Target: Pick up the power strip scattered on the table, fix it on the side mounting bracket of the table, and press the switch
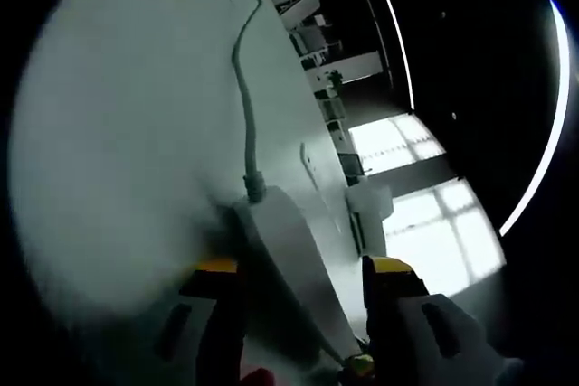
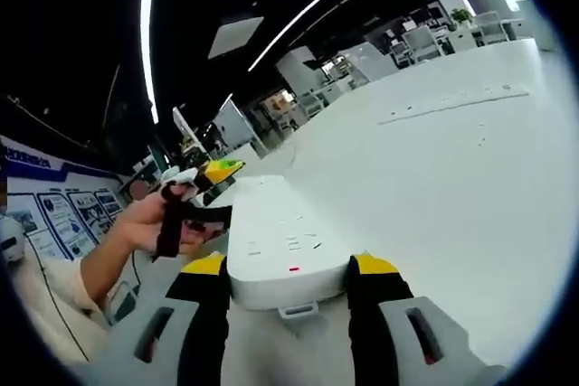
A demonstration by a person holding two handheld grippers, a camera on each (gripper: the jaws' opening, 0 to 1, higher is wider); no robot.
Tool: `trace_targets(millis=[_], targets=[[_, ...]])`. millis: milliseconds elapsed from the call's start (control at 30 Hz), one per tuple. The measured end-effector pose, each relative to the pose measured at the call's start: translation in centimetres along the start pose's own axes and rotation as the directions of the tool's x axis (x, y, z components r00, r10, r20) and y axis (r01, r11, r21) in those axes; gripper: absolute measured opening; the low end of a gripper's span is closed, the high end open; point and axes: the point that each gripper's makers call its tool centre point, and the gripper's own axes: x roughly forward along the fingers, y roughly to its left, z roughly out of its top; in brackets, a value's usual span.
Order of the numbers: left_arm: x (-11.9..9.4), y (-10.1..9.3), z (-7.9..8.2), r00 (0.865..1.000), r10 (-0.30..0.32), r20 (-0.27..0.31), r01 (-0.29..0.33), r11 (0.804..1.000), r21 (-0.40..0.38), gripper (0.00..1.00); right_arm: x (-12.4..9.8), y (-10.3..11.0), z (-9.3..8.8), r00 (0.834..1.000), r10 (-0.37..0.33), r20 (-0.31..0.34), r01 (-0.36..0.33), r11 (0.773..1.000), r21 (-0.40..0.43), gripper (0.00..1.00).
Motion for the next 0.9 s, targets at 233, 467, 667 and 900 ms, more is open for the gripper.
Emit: trace_targets(millis=[233,467,667,900], targets=[[0.39,-0.3,-0.8,1.0,0.007,-0.01,-0.007,1.0,0.012,0.54,0.0,0.02,-0.12,1.0,-0.004,-0.002,0.004,1.0,-0.021,0.48],[0.84,-0.2,-0.83,1.0,0.012,-0.021,-0.012,1.0,0.023,0.53,-0.02,0.08,-0.28,1.0,-0.01,-0.001,0.01,0.999,-0.048,0.48],[0.9,-0.19,-0.82,1.0,0.013,-0.018,-0.013,1.0,0.022,0.52,-0.02,0.13,-0.32,1.0,-0.011,0.0,0.011,0.999,-0.052,0.48],[1.02,0.01,-0.8,1.0,0.019,-0.016,-0.019,1.0,0.022,0.49,0.02,0.11,-0.33,1.0,-0.014,-0.004,0.014,0.998,-0.06,0.48]])
